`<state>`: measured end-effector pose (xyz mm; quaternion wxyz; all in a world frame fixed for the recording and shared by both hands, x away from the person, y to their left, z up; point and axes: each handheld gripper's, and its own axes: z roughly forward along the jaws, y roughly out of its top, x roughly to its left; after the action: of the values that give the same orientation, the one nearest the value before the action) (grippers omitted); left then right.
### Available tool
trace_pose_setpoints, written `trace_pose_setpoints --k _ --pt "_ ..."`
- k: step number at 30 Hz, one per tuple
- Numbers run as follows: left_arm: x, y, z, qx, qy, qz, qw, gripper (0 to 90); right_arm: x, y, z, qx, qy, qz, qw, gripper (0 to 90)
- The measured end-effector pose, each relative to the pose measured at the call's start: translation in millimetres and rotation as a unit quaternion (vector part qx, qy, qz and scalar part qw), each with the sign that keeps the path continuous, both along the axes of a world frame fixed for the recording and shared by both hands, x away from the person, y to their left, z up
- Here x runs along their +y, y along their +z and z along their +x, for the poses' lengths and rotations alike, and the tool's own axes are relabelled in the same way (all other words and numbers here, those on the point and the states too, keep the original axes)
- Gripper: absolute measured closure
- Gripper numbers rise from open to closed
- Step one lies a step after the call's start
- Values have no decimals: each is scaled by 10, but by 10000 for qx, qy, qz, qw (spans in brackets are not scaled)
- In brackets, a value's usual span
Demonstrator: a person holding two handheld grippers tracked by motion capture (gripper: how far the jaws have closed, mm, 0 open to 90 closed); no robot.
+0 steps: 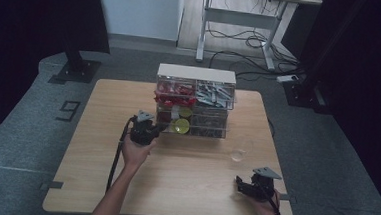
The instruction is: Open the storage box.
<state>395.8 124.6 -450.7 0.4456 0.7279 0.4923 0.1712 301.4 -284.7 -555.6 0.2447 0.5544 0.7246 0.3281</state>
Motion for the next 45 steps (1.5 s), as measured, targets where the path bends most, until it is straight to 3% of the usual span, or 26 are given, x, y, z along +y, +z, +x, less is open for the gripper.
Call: trace_pose_setpoints --k 3,19,28,38,45 --pt "2 63 16 -85 22 -2 10000 900 2 0 0 3 -5 2 10000 170" --pt "53 233 124 -154 106 -142 9997 900 -1 0 1 -3 12 -5 10000 170" --pt "81 256 179 -130 143 -286 9994 900 -1 0 1 -5 14 -6 10000 172" --pt "63 351 239 -176 159 -247 9994 900 0 0 0 2 10 7 10000 172" --pt "60 327 254 -130 144 -236 9995 900 -1 0 0 1 12 8 10000 172"
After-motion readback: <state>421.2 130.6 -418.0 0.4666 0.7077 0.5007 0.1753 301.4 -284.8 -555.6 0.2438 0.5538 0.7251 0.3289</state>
